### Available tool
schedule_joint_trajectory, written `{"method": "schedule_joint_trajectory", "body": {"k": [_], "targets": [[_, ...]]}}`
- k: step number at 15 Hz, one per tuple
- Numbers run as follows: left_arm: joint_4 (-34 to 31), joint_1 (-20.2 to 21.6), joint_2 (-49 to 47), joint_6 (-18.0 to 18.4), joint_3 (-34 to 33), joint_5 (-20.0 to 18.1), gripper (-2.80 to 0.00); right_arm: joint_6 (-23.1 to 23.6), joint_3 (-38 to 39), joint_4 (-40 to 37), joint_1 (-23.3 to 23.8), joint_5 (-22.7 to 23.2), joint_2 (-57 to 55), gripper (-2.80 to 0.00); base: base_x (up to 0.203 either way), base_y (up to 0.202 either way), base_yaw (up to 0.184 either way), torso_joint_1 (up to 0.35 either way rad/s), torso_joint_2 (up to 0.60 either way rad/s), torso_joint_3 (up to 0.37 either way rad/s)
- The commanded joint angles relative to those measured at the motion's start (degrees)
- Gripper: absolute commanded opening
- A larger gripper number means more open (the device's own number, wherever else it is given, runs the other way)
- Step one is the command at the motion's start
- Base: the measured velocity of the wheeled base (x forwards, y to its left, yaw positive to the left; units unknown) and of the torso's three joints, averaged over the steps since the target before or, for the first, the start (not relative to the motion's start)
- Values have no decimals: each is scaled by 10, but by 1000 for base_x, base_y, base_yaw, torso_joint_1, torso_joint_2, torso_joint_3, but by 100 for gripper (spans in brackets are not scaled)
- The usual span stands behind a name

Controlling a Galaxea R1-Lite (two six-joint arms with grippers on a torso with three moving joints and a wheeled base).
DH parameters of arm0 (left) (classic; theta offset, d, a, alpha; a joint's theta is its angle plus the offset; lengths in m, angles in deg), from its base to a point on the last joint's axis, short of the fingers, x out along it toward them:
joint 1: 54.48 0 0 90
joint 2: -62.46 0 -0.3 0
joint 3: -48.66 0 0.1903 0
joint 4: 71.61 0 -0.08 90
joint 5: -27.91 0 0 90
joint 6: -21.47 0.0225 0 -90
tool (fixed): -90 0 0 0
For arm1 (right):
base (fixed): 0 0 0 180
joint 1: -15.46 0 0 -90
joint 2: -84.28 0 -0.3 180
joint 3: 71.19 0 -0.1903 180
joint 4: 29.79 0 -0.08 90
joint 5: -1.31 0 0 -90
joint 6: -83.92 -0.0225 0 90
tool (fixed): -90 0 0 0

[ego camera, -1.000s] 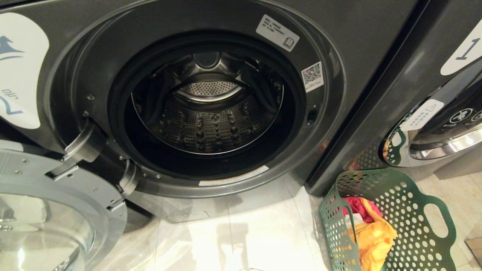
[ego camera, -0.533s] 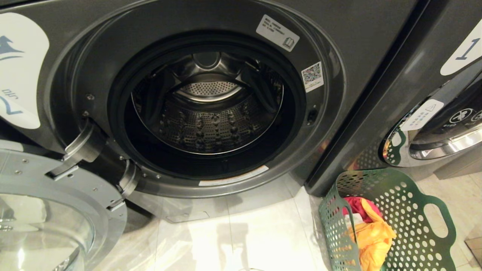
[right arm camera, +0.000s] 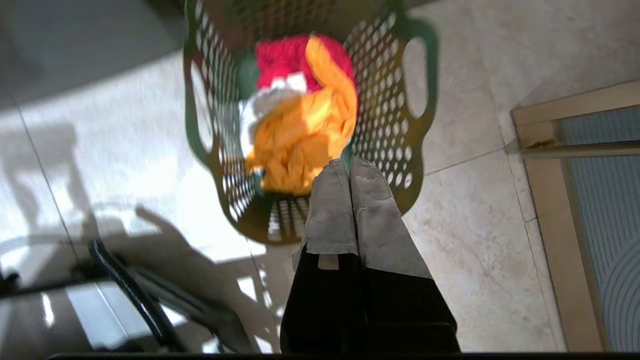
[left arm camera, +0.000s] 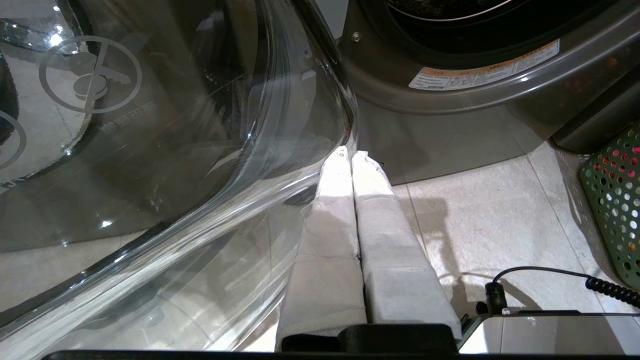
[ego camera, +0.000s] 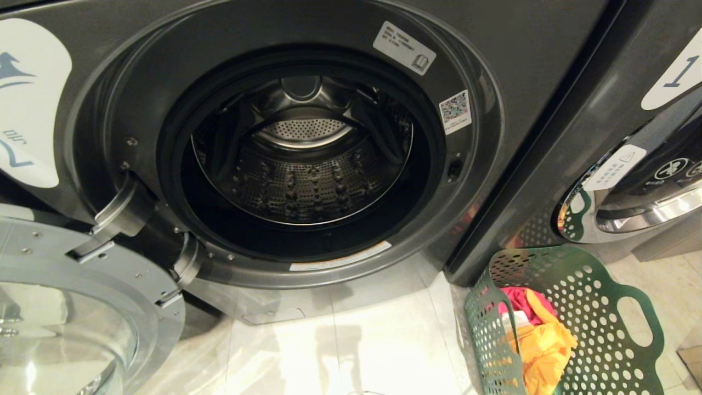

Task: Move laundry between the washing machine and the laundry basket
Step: Close the washing machine door with the left hand

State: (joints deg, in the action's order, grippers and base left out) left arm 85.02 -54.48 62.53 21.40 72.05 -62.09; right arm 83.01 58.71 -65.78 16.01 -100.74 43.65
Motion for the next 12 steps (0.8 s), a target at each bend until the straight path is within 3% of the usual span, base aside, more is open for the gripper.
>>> {"method": "schedule_joint_trajectory", "body": {"k": [1, 4, 5, 10, 12], "targets": [[0, 0, -1, 0, 0, 0, -280, 21, 89, 29, 2, 19, 62, -280, 0, 0, 0, 0, 0, 0], [0, 0, -1, 0, 0, 0, -280, 61, 247, 121, 5, 81, 126, -280, 0, 0, 0, 0, 0, 0], [0, 0, -1, 0, 0, 0, -280, 70, 269, 118, 5, 99, 164, -280, 0, 0, 0, 0, 0, 0], [0, 0, -1, 0, 0, 0, -280, 92, 262, 109, -9, 132, 375, -280, 0, 0, 0, 0, 0, 0], [0, 0, -1, 0, 0, 1, -280, 78, 266, 120, -11, 131, 410, -280, 0, 0, 0, 0, 0, 0]]}}
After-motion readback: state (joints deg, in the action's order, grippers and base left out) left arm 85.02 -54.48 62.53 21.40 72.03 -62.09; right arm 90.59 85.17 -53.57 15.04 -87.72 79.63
